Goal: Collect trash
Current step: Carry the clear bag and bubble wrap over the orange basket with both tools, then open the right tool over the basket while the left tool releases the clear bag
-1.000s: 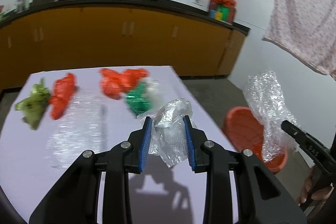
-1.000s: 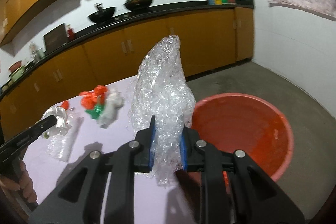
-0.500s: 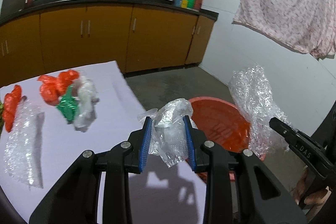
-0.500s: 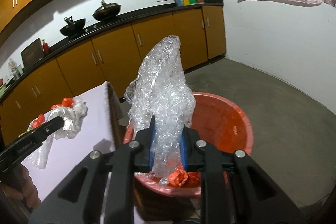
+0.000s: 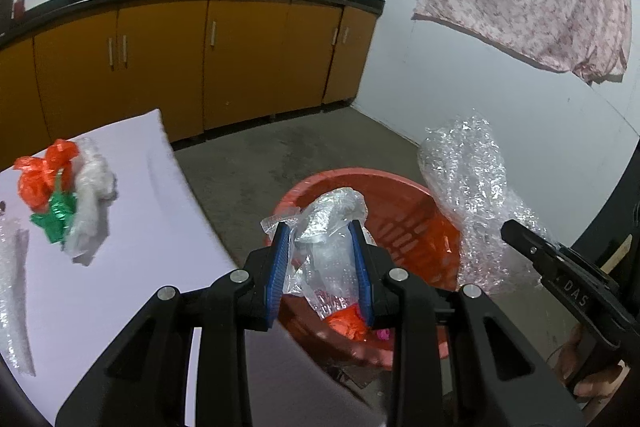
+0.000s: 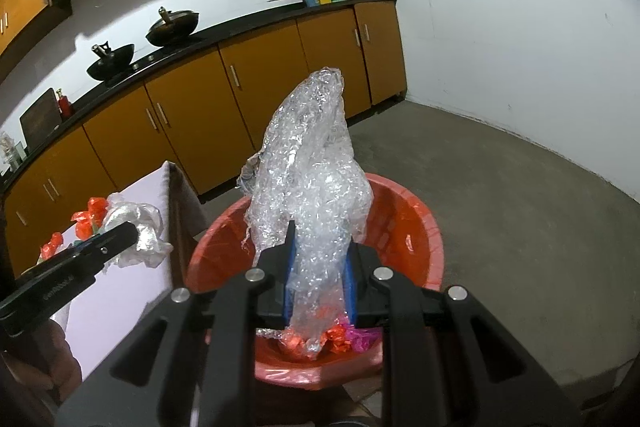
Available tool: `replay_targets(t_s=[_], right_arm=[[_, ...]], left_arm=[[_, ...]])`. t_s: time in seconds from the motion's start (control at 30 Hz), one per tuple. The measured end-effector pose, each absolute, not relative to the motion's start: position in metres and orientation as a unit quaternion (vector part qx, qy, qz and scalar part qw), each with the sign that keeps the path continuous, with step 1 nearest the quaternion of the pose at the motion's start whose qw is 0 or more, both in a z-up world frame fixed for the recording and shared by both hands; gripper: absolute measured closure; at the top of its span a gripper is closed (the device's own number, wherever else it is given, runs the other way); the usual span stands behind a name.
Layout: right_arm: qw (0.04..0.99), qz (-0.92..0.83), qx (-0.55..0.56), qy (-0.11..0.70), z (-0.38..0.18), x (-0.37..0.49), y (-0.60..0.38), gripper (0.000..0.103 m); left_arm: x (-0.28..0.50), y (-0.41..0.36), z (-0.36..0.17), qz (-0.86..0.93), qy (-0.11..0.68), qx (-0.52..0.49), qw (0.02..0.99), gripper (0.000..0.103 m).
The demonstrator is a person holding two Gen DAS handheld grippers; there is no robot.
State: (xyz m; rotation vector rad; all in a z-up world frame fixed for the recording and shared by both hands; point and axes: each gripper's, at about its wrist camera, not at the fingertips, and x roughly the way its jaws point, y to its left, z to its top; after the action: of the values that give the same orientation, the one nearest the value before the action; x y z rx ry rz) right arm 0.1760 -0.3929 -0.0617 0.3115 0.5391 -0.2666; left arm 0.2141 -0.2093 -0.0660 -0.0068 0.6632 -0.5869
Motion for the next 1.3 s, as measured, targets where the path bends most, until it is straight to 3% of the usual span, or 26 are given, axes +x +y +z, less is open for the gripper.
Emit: replay_targets(t_s=[0.5, 0.6, 0.67, 0.73, 1.3], right_arm=[[0.939, -0.142, 0.164, 0.267, -0.072, 0.187, -0.412, 0.082], [0.94, -0.143, 0.164, 0.263, -0.072, 0.187, -0.413, 0.076], [0.94, -0.145, 0.167, 0.259, -0.073, 0.186, -0.413, 0.06], [0.94, -0.148, 0.17, 0.256, -0.074, 0.183, -0.414, 0.054], [0.945, -0.146, 0.156, 0.248, -0.066, 0.179, -0.393, 0.034]], left_arm=[[0.225, -0.246, -0.083, -0.304, 0.342, 0.015, 0.889, 0.072], [0.226, -0.249, -0.084, -0.305, 0.345, 0.017, 0.888, 0.065], [0.227, -0.247, -0.085, -0.302, 0.344, 0.016, 0.889, 0.055], [0.227, -0.243, -0.085, -0.298, 0.344, 0.012, 0.891, 0.05], [0.226, -0.185, -0.081, -0.236, 0.342, -0.017, 0.909, 0.04]])
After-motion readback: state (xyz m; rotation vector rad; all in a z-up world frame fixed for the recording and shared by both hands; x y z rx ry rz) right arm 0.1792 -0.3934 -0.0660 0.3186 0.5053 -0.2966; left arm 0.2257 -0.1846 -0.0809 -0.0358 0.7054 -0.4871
